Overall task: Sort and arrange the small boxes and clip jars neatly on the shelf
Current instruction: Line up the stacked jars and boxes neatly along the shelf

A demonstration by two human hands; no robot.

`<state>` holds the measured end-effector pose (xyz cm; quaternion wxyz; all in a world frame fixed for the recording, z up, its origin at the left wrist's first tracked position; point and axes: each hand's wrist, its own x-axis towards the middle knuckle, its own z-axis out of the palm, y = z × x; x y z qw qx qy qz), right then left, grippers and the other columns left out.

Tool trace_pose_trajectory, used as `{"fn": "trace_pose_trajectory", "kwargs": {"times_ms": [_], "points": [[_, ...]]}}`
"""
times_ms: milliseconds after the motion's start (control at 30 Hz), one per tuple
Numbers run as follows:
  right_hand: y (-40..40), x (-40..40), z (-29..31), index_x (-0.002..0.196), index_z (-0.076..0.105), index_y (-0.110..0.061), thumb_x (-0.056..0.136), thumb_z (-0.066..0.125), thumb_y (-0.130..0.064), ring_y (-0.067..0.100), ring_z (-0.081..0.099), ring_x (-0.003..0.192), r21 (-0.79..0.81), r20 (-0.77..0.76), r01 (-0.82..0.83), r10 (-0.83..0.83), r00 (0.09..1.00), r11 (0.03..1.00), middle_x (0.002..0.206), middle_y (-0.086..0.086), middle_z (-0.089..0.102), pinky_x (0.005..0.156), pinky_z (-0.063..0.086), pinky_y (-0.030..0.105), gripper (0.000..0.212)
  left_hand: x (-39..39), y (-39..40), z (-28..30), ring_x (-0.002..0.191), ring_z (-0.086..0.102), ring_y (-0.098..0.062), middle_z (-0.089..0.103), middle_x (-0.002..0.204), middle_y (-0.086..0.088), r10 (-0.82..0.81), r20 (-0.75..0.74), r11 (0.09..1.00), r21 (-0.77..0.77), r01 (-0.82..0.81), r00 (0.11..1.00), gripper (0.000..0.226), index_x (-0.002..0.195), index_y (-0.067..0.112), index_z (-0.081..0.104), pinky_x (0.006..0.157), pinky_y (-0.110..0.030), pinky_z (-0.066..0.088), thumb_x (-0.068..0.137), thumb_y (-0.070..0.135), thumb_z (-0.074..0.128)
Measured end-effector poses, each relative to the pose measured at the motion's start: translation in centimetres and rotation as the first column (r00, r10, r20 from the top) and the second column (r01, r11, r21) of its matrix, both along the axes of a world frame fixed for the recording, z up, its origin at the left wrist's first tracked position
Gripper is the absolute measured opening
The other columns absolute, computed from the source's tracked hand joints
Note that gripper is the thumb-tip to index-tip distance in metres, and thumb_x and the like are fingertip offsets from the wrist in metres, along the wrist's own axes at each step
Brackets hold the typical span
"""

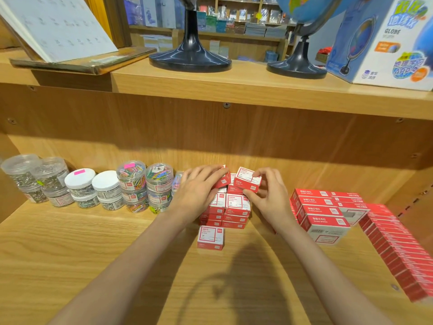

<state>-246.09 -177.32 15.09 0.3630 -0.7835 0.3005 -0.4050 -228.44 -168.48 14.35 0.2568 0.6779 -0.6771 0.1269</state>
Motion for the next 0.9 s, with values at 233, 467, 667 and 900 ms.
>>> {"fn": "trace_pose_trajectory", "kwargs": {"times_ms": [233,467,667,900], "points": [[0.5,-0.6,-0.5,0.096,0.048,-0.019,0.077,0.071,-0.006,-0.001,0.054,0.083,-0.084,0.016,0.083,-0.082,0.996,0.993,0.101,-0.012,0.041,0.066,0.047,0.007,0.032,-0.9,-0.2,-0.3,0.116,0.048,-0.023,0.052,0.132,-0.001,0.036,-0.046,0.999,-0.025,-0.037,0.998,0.046,0.127,0.017,0.05,0.095,-0.043,0.037,0.081,0.02,0.048],[0.4,-0.7,-0.7,0.095,0.048,-0.02,0.078,0.071,-0.008,0.005,0.058,0.088,-0.038,0.048,0.067,-0.065,0.997,0.997,0.101,-0.013,0.043,0.065,0.047,0.007,0.032,-0.1,-0.2,-0.3,0.109,0.049,-0.018,0.059,0.124,0.002,-0.013,0.135,0.997,0.074,0.003,0.991,0.046,0.121,0.018,0.058,0.09,-0.038,0.043,0.082,0.029,0.036],[0.7,-1.3,-0.1,0.097,0.052,-0.017,0.074,0.074,-0.012,0.01,0.055,0.086,-0.175,0.005,0.11,-0.111,0.994,0.978,0.097,-0.012,0.048,0.071,0.043,0.007,0.032,-0.3,1.5,0.7,0.108,0.056,-0.017,0.061,0.121,-0.006,0.014,-0.088,0.995,-0.096,-0.022,0.996,0.043,0.123,0.009,0.055,0.106,-0.03,0.019,0.087,0.02,0.035],[3.2,-0.1,-1.5,0.097,0.054,-0.02,0.067,0.079,-0.022,0.004,0.034,0.098,-0.4,-0.192,-0.029,-0.053,0.98,0.916,0.099,-0.015,0.052,0.082,0.033,0.021,0.04,-0.1,6.2,-2.3,0.112,0.043,-0.02,0.055,0.12,-0.004,0.143,-0.19,0.964,-0.196,-0.181,0.971,0.037,0.116,0.012,0.059,0.1,-0.035,0.03,0.086,0.02,0.04]]}}
